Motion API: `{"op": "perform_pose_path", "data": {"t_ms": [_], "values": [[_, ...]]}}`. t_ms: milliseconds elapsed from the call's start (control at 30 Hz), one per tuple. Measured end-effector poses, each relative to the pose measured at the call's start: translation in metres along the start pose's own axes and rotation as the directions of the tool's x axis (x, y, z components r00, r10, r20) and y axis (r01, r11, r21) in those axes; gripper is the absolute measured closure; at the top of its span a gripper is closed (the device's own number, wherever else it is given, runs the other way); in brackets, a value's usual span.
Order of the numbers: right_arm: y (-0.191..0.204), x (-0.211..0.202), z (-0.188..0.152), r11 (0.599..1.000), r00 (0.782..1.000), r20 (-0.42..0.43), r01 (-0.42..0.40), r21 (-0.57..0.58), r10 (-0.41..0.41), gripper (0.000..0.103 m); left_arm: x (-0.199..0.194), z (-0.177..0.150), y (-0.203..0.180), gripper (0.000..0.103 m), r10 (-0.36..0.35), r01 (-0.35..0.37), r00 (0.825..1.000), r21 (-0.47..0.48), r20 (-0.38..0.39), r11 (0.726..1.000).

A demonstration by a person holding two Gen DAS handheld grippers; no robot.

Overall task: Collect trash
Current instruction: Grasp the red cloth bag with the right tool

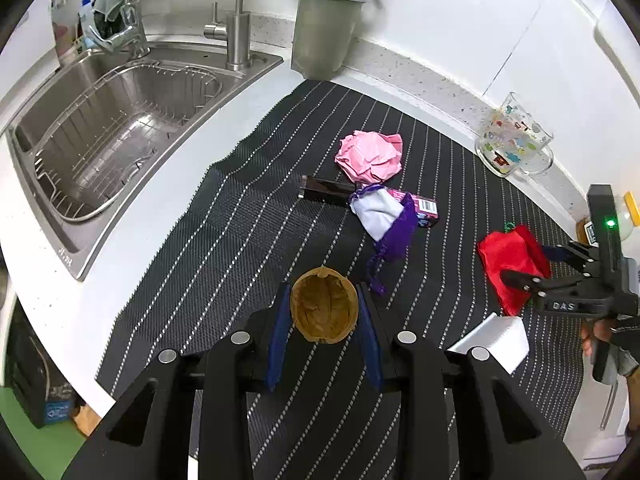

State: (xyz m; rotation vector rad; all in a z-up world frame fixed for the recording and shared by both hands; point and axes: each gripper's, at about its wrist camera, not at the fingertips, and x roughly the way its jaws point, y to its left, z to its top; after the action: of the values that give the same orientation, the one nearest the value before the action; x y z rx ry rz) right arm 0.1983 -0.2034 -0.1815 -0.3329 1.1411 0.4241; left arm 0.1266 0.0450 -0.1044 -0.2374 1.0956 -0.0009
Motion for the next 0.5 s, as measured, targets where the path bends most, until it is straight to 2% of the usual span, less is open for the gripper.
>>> {"op": "perform_pose_path", "data": {"t_ms": [67, 133, 233, 333, 500], "values": [[0.0, -0.002, 0.001, 1.0, 1.0, 0.006, -0.003, -0.007, 0.003, 0.038, -0.001, -0.003, -0.001, 0.071, -0.007, 0.007, 1.0, -0.007, 0.0, 1.0], [-0.001, -0.007, 0.001, 1.0, 1.0, 0.012, -0.018, -0.014, 0.018, 0.06, -0.003, -0.007, -0.004, 0.071, -0.01, 0.01, 1.0, -0.009, 0.001, 1.0], [0.002, -0.016, -0.002, 0.999, 0.999, 0.032, -0.013, -0.034, 0.014, 0.076, -0.009, -0.011, -0.01, 0.071, -0.018, 0.019, 1.0, -0.01, 0.008, 1.0], [0.005, -0.034, -0.003, 0.998, 0.998, 0.064, -0.023, -0.054, 0.027, 0.084, -0.021, -0.016, -0.017, 0.071, -0.024, 0.024, 0.999, -0.018, 0.024, 1.0], [0.02, -0.082, -0.009, 0.989, 0.986, 0.144, -0.065, -0.136, 0.085, 0.085, -0.055, -0.034, -0.023, 0.071, -0.012, 0.016, 0.997, -0.054, 0.074, 0.998]]}}
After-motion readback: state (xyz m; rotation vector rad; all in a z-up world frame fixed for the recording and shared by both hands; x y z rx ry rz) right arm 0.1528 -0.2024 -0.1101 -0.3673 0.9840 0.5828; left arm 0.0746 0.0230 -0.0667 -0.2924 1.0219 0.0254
